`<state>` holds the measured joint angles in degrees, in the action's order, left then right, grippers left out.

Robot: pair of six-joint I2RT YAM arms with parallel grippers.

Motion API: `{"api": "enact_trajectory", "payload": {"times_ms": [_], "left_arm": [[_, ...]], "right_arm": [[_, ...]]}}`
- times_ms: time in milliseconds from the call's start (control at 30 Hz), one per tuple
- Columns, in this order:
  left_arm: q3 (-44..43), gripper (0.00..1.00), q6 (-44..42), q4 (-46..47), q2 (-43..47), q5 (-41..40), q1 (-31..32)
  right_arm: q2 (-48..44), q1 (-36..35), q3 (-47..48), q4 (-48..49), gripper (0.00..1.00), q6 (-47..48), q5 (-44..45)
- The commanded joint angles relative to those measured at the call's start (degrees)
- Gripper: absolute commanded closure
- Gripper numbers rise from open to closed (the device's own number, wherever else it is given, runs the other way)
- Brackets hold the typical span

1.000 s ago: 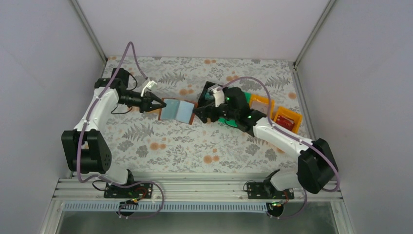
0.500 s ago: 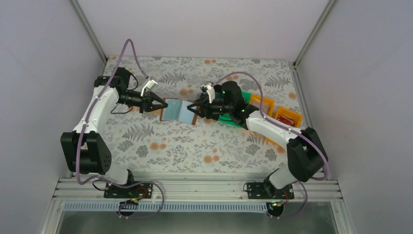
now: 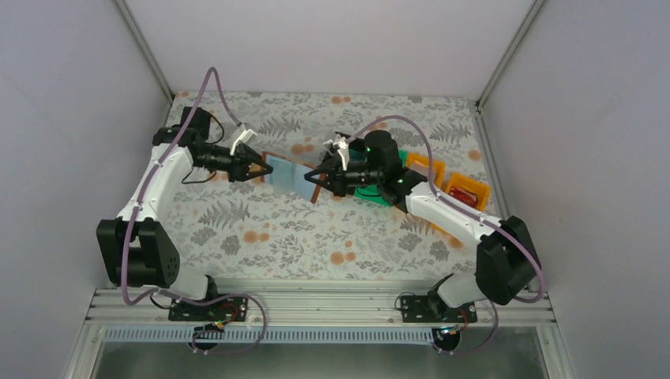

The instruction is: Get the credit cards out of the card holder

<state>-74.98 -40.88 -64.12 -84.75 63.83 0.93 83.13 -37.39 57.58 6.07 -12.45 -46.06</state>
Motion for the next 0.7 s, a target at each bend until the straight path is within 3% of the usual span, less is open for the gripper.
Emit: {"api": "enact_trajectory", "payload": {"times_ms": [0,233,467,667], "left_arm": [[-0.1,0.7,2.4,6.1,0.9,-0.7,0.3],[-1.8,0.5,-1.7,2.3,0.9,2.9,2.2],[-4.4,0.38,-10.8,-5.1,1.0,7.2,2.8],[-6.7,0.37,-14.5,-8.5,1.3,9.2,2.9]], "right_arm": [[-3.2,-0.6,0.7,-0.3,0.96,3.1,-3.8],[-3.1,-0.5,1.8,0.3,0.96,3.8,-5.8],[-3.1,0.7,4.1,-2.4,0.96,7.8,-9.5],[-2.4,1.2,7.3,-6.0,0.96,12.1,-15.6]]}}
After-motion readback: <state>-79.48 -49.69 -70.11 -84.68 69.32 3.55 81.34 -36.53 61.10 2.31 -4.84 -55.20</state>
